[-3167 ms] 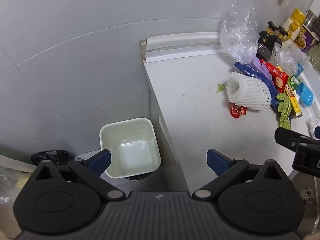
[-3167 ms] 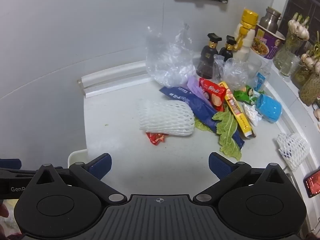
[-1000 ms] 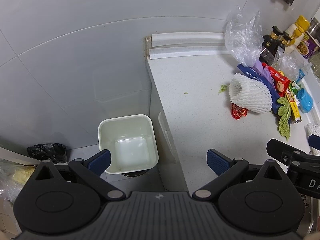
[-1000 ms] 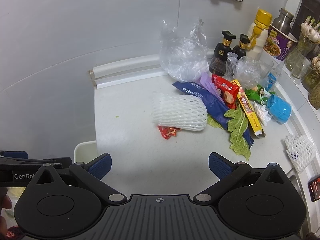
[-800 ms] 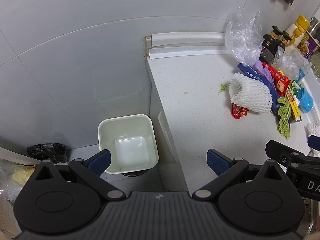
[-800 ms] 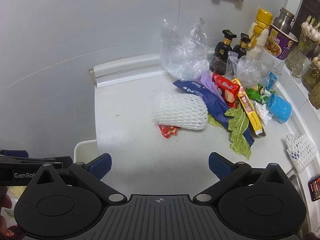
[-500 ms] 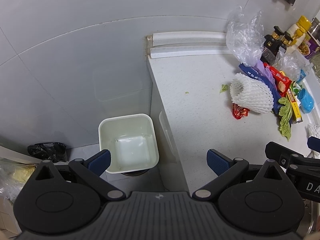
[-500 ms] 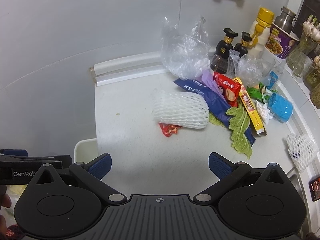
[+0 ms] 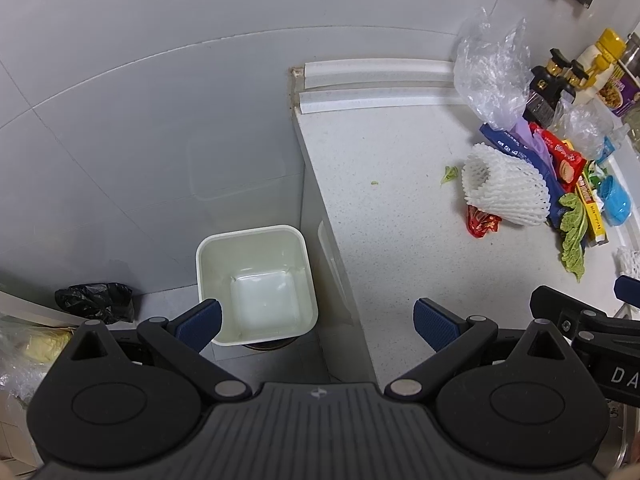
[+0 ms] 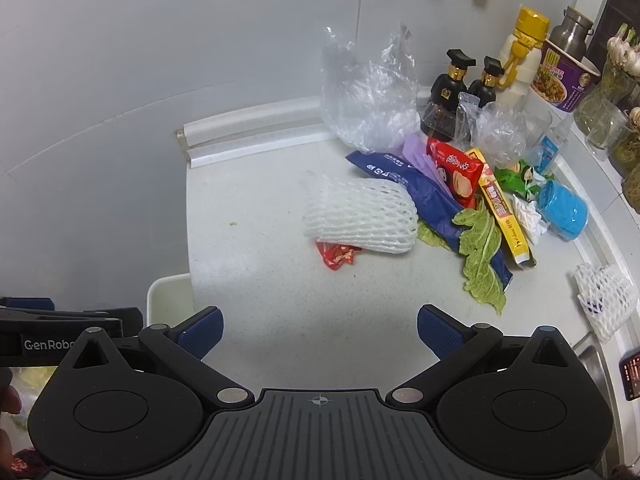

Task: Collect trash

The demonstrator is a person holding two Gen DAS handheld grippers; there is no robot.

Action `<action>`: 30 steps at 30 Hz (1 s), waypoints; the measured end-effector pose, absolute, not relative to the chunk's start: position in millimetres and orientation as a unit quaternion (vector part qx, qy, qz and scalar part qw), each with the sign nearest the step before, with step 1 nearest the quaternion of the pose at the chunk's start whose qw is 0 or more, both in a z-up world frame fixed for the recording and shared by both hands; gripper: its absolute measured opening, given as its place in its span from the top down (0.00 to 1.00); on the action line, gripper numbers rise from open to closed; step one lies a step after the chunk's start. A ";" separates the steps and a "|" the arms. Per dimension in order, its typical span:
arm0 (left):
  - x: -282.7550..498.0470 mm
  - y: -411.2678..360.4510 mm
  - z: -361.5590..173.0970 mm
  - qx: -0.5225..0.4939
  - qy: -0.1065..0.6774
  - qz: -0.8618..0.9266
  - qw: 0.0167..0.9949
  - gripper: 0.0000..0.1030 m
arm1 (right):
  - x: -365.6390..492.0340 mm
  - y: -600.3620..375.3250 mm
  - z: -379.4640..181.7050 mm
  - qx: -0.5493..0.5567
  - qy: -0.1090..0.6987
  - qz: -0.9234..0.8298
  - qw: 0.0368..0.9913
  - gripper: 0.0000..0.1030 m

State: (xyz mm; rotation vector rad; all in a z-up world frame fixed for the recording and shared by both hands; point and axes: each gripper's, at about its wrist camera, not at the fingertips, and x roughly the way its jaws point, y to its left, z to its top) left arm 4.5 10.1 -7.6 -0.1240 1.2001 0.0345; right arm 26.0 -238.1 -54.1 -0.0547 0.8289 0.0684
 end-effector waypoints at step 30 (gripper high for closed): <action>86.4 -13.5 -25.5 -0.054 0.515 -0.126 0.846 0.02 | 61.6 -329.8 -79.8 0.130 0.298 0.045 0.945 0.00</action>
